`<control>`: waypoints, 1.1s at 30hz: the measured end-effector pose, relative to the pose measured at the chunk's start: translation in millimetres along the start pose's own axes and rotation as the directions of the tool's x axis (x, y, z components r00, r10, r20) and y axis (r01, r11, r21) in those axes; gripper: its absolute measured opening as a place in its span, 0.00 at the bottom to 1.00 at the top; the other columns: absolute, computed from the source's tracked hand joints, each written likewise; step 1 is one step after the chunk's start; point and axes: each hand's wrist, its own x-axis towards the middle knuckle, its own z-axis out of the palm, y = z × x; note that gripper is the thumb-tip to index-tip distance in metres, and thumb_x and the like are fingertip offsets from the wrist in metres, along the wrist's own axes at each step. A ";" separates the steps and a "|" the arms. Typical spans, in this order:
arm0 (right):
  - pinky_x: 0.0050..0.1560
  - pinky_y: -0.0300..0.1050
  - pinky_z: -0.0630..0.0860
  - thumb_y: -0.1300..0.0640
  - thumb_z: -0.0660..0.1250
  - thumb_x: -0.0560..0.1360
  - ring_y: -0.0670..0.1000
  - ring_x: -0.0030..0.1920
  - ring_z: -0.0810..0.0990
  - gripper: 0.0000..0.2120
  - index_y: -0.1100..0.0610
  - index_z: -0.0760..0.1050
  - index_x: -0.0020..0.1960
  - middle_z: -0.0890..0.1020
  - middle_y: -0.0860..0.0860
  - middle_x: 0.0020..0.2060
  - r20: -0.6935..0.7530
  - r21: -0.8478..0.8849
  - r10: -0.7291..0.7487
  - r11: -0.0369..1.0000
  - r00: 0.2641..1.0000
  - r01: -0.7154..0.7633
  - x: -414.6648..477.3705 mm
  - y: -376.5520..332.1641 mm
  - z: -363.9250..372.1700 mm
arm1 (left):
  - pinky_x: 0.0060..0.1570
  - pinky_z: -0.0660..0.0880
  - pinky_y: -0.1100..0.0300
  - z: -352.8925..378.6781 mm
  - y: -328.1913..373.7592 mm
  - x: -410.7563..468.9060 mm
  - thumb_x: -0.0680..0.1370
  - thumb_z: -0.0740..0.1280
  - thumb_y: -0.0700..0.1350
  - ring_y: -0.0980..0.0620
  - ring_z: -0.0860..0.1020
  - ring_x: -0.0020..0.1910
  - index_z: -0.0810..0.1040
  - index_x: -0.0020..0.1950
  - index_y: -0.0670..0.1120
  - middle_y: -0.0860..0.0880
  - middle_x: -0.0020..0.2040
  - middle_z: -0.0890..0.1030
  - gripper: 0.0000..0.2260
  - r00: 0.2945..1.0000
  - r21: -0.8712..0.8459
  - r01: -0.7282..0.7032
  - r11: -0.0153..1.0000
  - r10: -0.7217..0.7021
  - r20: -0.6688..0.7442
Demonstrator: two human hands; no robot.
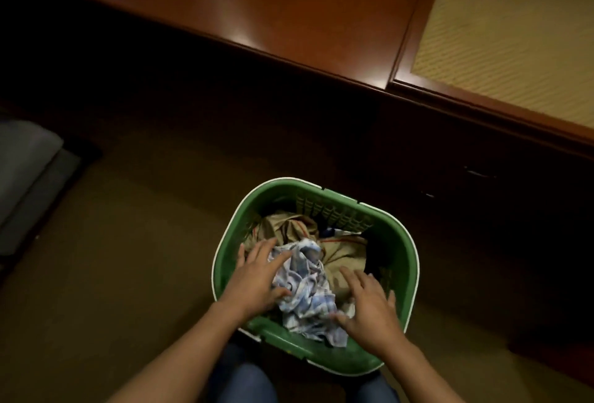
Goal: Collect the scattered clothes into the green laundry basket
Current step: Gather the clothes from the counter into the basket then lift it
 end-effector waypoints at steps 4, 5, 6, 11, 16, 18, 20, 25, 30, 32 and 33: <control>0.71 0.77 0.38 0.26 0.68 0.66 0.60 0.79 0.31 0.55 0.33 0.32 0.77 0.34 0.48 0.80 -0.062 0.112 0.197 0.975 0.978 -0.190 27.8 -23.9 25.1 | 0.76 0.39 0.33 -6.1 -11.5 46.1 0.74 0.72 0.63 0.42 0.43 0.81 0.51 0.80 0.64 0.47 0.83 0.45 0.42 0.991 0.111 -0.117 0.987 0.109 0.075; 0.70 0.79 0.37 0.24 0.67 0.64 0.62 0.77 0.28 0.57 0.32 0.29 0.75 0.30 0.49 0.79 -0.081 0.149 0.239 0.963 0.968 -0.225 41.4 -29.9 33.8 | 0.75 0.38 0.32 -1.8 -14.0 61.1 0.72 0.72 0.64 0.41 0.41 0.81 0.48 0.80 0.64 0.47 0.83 0.42 0.44 0.988 0.123 -0.133 0.983 0.122 0.093; 0.69 0.80 0.37 0.21 0.67 0.62 0.63 0.76 0.26 0.59 0.31 0.26 0.74 0.26 0.50 0.77 -0.086 0.173 0.276 0.951 0.957 -0.258 55.8 -35.4 46.7 | 0.74 0.37 0.30 6.6 -18.2 74.8 0.71 0.73 0.65 0.39 0.38 0.80 0.45 0.80 0.65 0.47 0.82 0.38 0.48 0.983 0.147 -0.153 0.977 0.135 0.123; 0.64 0.84 0.37 0.22 0.71 0.57 0.68 0.72 0.22 0.68 0.34 0.21 0.72 0.17 0.53 0.70 -0.059 0.091 0.343 0.937 0.938 -0.337 119.3 -23.8 96.5 | 0.68 0.35 0.22 65.1 -42.9 133.5 0.60 0.77 0.71 0.34 0.27 0.75 0.24 0.74 0.65 0.45 0.77 0.25 0.66 0.947 0.297 -0.195 0.935 0.101 0.303; 0.64 0.86 0.39 0.27 0.72 0.62 0.68 0.75 0.25 0.62 0.35 0.27 0.75 0.26 0.54 0.77 -0.017 0.014 0.280 0.960 0.960 -0.280 177.6 29.6 139.5 | 0.72 0.38 0.27 160.1 -74.2 182.8 0.70 0.71 0.67 0.34 0.26 0.74 0.13 0.64 0.60 0.41 0.68 0.15 0.61 0.944 0.308 -0.211 0.928 0.111 0.311; 0.64 0.86 0.40 0.33 0.71 0.66 0.68 0.76 0.28 0.58 0.34 0.27 0.75 0.25 0.53 0.76 -0.036 -0.010 0.257 0.966 0.966 -0.258 198.2 41.9 159.5 | 0.71 0.39 0.28 192.3 -86.7 193.6 0.73 0.63 0.68 0.29 0.36 0.78 0.20 0.74 0.57 0.36 0.76 0.25 0.53 0.969 0.265 -0.211 0.941 0.166 0.184; 0.65 0.85 0.42 0.36 0.69 0.69 0.67 0.76 0.29 0.55 0.32 0.25 0.73 0.24 0.52 0.76 -0.077 -0.008 0.247 0.969 0.966 -0.248 223.1 53.6 180.0 | 0.73 0.41 0.32 222.7 -100.6 203.9 0.73 0.58 0.64 0.30 0.53 0.78 0.37 0.82 0.52 0.34 0.80 0.49 0.45 0.958 0.236 -0.267 0.934 0.231 0.170; 0.62 0.81 0.57 0.32 0.71 0.61 0.68 0.77 0.47 0.58 0.35 0.36 0.78 0.53 0.59 0.81 -0.102 -0.094 0.258 0.959 0.961 -0.268 285.0 72.1 228.5 | 0.74 0.39 0.39 292.3 -126.8 243.1 0.70 0.66 0.64 0.35 0.42 0.81 0.43 0.83 0.55 0.36 0.82 0.43 0.48 0.963 0.277 -0.258 0.925 0.269 0.000; 0.62 0.81 0.55 0.36 0.72 0.65 0.69 0.78 0.43 0.61 0.34 0.25 0.74 0.43 0.56 0.82 -0.133 -0.092 0.266 0.956 0.955 -0.279 299.6 76.5 246.1 | 0.66 0.66 0.32 311.8 -129.0 252.8 0.59 0.82 0.57 0.32 0.61 0.74 0.43 0.83 0.54 0.33 0.75 0.62 0.64 0.970 0.260 -0.211 0.942 0.234 -0.063; 0.65 0.82 0.49 0.38 0.69 0.71 0.68 0.77 0.33 0.58 0.32 0.17 0.67 0.29 0.53 0.79 -0.125 -0.080 0.269 0.957 0.955 -0.280 288.2 71.2 236.9 | 0.63 0.67 0.29 288.1 -116.8 244.8 0.63 0.78 0.64 0.34 0.57 0.76 0.36 0.81 0.58 0.34 0.77 0.61 0.62 0.981 0.254 -0.192 0.948 0.182 0.062; 0.66 0.83 0.47 0.38 0.69 0.71 0.67 0.77 0.31 0.58 0.31 0.17 0.67 0.27 0.52 0.77 -0.108 -0.065 0.270 0.958 0.957 -0.278 279.9 67.9 229.4 | 0.67 0.62 0.28 273.3 -112.7 240.0 0.69 0.72 0.66 0.35 0.50 0.79 0.27 0.77 0.61 0.35 0.80 0.54 0.58 0.988 0.253 -0.147 0.956 0.130 0.083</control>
